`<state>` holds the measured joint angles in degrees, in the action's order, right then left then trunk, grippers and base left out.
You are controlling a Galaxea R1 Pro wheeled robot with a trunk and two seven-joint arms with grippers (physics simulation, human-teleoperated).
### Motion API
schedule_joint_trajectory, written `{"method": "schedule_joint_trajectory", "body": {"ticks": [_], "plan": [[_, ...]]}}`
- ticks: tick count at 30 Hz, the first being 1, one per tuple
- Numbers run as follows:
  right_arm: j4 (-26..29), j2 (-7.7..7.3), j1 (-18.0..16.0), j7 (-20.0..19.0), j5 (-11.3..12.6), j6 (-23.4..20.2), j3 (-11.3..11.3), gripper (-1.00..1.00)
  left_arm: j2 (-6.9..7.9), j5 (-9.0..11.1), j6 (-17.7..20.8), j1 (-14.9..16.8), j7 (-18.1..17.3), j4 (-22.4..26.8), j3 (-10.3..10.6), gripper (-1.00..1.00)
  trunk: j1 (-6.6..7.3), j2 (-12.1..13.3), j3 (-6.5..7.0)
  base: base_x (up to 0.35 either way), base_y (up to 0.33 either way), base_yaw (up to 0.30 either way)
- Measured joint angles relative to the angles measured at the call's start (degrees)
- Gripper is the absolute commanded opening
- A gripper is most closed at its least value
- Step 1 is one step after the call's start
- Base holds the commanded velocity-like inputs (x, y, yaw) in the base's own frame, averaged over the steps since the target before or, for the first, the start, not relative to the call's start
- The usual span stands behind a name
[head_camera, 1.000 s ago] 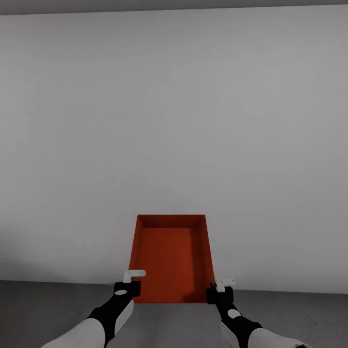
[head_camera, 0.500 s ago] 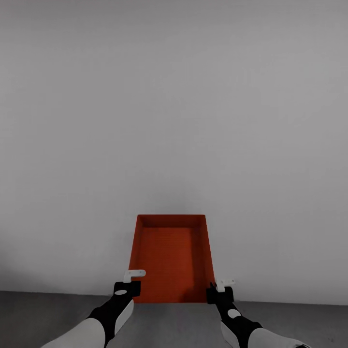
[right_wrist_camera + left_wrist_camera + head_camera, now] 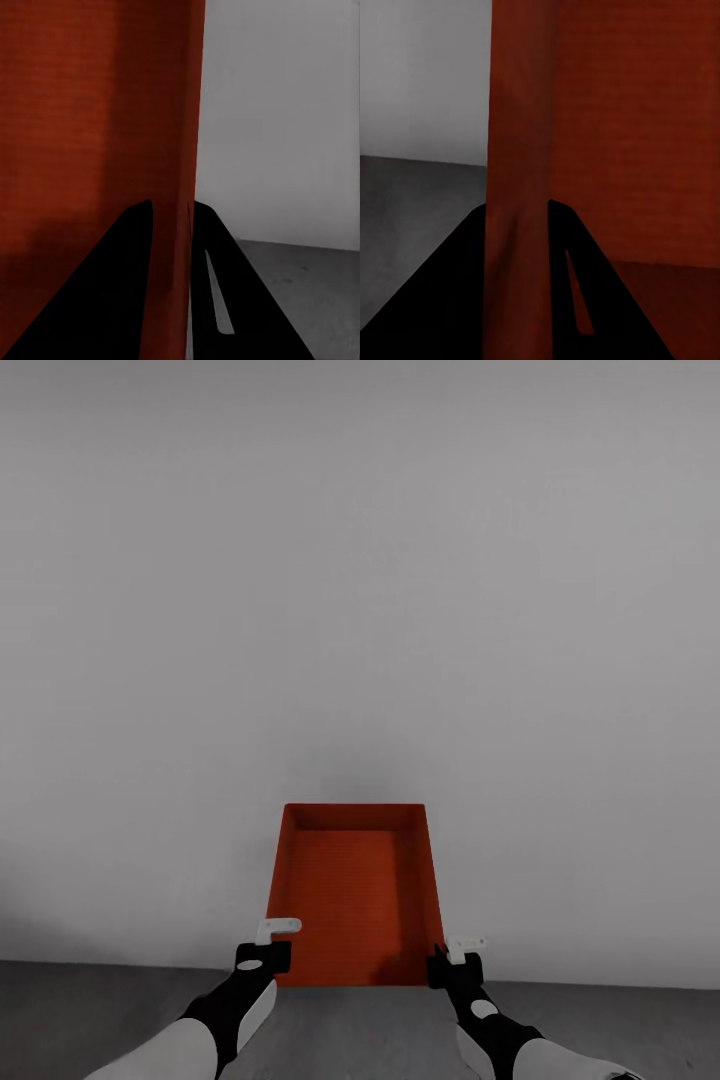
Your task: Move the two storage containers from the living room to the garage. In the garage, place one container on the floor and stack the other container on top of it (either order is fine).
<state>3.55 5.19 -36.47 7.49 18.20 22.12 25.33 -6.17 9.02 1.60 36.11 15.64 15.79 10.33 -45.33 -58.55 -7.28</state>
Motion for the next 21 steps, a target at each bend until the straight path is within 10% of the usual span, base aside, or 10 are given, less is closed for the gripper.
{"method": "schedule_joint_trajectory", "body": {"ticks": [21], "plan": [[0.1,-0.07,0.0,0.0,-0.1,0.0,0.0,-1.00,-0.08,-0.2,0.0,0.0,0.0,0.0,-0.2,-1.00,0.00,0.0,-1.94,0.000,0.000,0.000]]}}
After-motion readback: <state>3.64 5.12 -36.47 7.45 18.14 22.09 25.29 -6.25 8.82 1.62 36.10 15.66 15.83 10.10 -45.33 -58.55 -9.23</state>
